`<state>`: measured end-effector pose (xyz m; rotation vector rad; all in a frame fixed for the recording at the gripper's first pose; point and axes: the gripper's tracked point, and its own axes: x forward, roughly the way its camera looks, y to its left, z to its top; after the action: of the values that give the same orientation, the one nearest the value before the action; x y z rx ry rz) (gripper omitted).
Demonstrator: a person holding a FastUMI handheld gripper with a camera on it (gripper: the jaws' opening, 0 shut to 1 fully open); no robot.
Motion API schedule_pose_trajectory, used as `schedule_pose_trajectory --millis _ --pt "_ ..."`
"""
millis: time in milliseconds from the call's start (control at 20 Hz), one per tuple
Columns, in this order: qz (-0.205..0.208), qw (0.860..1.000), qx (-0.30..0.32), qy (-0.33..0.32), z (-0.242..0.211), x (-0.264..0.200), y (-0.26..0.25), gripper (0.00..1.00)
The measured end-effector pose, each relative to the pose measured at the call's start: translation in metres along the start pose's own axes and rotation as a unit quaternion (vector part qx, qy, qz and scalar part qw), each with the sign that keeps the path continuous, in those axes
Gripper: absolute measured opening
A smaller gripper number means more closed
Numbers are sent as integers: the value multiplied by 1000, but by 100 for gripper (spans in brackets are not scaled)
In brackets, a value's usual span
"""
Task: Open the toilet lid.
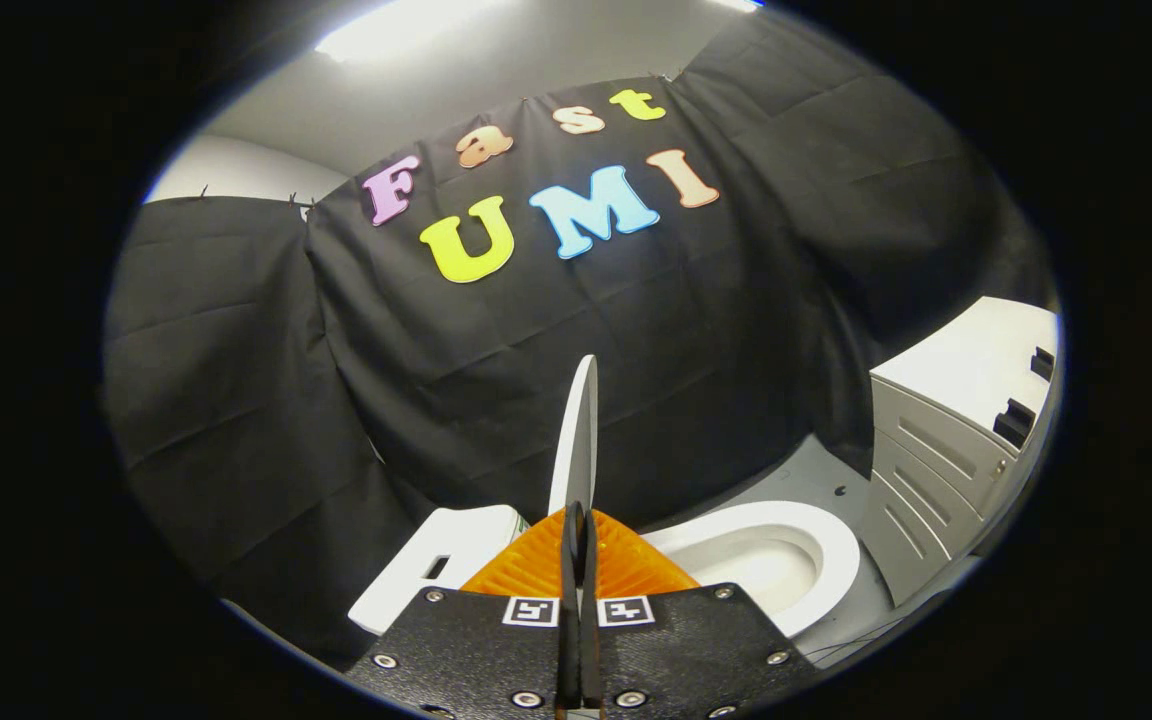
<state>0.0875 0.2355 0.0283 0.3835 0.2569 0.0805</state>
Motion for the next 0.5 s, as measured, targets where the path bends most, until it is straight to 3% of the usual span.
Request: schedule_pose_trajectory --millis 200,500 --pt "18 998 -55 6 3 5 36 0" --pt "52 996 -77 10 -7 1 78 0"
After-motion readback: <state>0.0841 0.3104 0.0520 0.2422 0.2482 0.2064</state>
